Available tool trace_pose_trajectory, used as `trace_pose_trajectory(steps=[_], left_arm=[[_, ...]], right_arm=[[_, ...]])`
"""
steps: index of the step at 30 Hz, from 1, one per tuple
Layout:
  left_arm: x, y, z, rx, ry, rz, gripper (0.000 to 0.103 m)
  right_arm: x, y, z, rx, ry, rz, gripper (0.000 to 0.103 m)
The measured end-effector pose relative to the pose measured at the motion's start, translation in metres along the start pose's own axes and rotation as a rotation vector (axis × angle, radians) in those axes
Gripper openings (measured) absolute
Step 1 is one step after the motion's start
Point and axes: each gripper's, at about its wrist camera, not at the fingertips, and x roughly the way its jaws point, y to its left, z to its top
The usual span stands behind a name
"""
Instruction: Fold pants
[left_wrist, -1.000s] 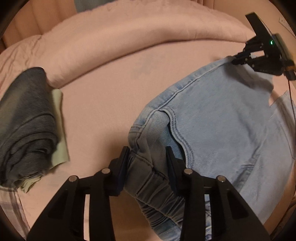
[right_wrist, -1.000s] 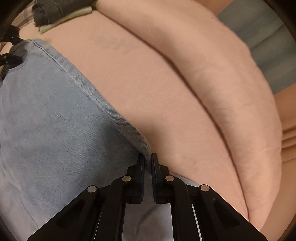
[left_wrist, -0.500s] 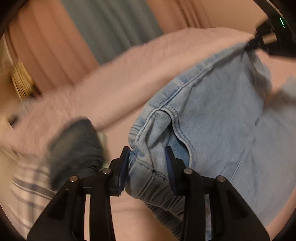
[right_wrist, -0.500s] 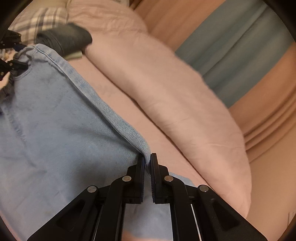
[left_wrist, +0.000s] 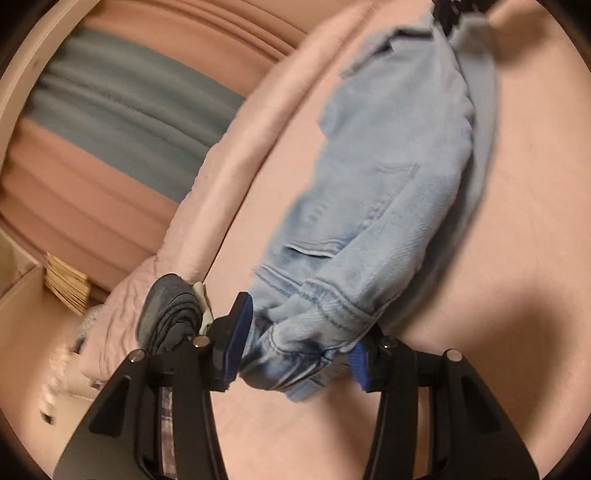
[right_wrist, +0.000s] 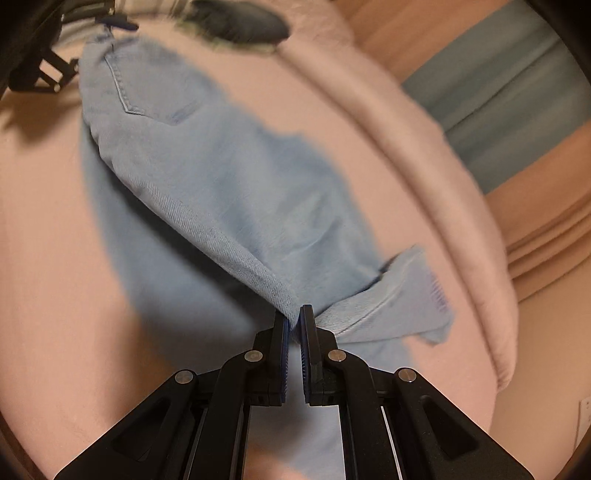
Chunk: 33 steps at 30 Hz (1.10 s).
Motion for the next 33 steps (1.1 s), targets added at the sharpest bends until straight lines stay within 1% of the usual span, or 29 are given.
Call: trace_pose_trajectory(steps=[1,2,3,5,6,8,10,12,14,15,16,17,18,20,21,22,23,24,25,26,27,28,29,31,32,33], left_arm=[[0.001,-0.01,-0.002,0.037,0.006,0.011,0.044],[0.003,-0.01,-0.005,0.05,-0.001,0.02,0.044],[0.005,-0.007,-0.006,0.039,-0.004,0.024,0.045],[0.016,0.016,-0.003,-0.024,0.02,0.004,0.045],[0.018,0.032,-0.001,-0.076,0.014,-0.01,0.045],[0.018,0.055,0.005,-0.112,-0.016,0.019,0.044],[0.02,0.069,0.017,-0.138,-0.033,0.032,0.042],[0.026,0.083,0.017,-0.183,-0.033,0.017,0.042],[0.033,0.077,0.011,-0.171,-0.02,0.013,0.042],[0.04,0.067,0.005,-0.145,0.013,-0.001,0.042],[0.046,0.057,-0.001,-0.123,0.032,-0.019,0.044],[0.048,0.045,-0.008,-0.094,0.042,-0.02,0.045],[0.051,0.033,-0.015,-0.059,0.045,-0.008,0.042],[0.043,0.026,-0.016,-0.062,0.02,0.012,0.042],[0.04,0.029,-0.017,-0.082,0.014,0.004,0.045],[0.039,0.033,-0.018,-0.099,0.012,0.0,0.052],[0.04,0.039,-0.019,-0.115,0.021,-0.001,0.056],[0.04,0.045,-0.019,-0.128,0.024,-0.001,0.064],[0.039,0.049,-0.019,-0.141,0.024,0.003,0.078],[0.04,0.056,-0.019,-0.153,0.026,0.01,0.082],[0.042,0.06,-0.02,-0.158,0.036,0.015,0.091],[0.041,0.061,-0.021,-0.157,0.037,0.02,0.095],[0.04,0.064,-0.024,-0.163,0.036,0.019,0.095],[0.038,0.064,-0.03,-0.171,0.055,0.027,0.099],[0.037,0.067,-0.033,-0.191,0.063,0.031,0.1],[0.034,0.073,-0.035,-0.232,0.081,0.029,0.1]], right_arm=[[0.005,0.009,-0.002,-0.009,0.016,0.006,0.006],[0.009,0.013,-0.003,-0.011,0.026,0.004,0.006],[0.012,0.016,-0.003,-0.021,0.032,-0.003,0.006],[0.01,0.015,-0.001,-0.024,0.03,-0.014,0.006],[0.008,0.013,0.002,-0.016,0.024,-0.018,0.006],[-0.002,0.009,0.002,0.002,0.004,-0.031,0.006],[-0.013,0.007,0.002,0.027,-0.02,-0.048,0.006],[-0.021,0.003,0.007,0.046,-0.039,-0.059,0.006],[-0.023,0.011,0.004,0.039,-0.042,-0.046,0.006],[-0.021,0.017,0.003,0.018,-0.034,-0.034,0.006],[-0.017,0.024,0.002,-0.007,-0.021,-0.019,0.006],[-0.011,0.033,0.0,-0.037,-0.003,-0.008,0.006],[-0.006,0.037,-0.002,-0.051,0.008,0.0,0.006],[0.003,0.045,-0.003,-0.073,0.026,0.009,0.006],[0.005,0.046,-0.003,-0.091,0.031,0.002,0.006],[0.005,0.046,-0.002,-0.093,0.032,0.003,0.006],[0.005,0.044,-0.002,-0.096,0.032,0.006,0.006],[0.003,0.043,-0.002,-0.103,0.031,0.004,0.006],[0.001,0.042,-0.002,-0.11,0.025,-0.004,0.006],[-0.002,0.039,-0.001,-0.11,0.023,-0.004,0.006],[-0.004,0.038,-0.001,-0.109,0.026,-0.005,0.006],[-0.004,0.038,-0.001,-0.11,0.028,-0.005,0.006],[-0.003,0.038,-0.002,-0.112,0.035,-0.001,0.006],[0.001,0.044,-0.004,-0.135,0.046,-0.01,0.006],[0.003,0.046,-0.003,-0.143,0.049,-0.017,0.006],[0.004,0.046,-0.003,-0.138,0.049,-0.019,0.006]])
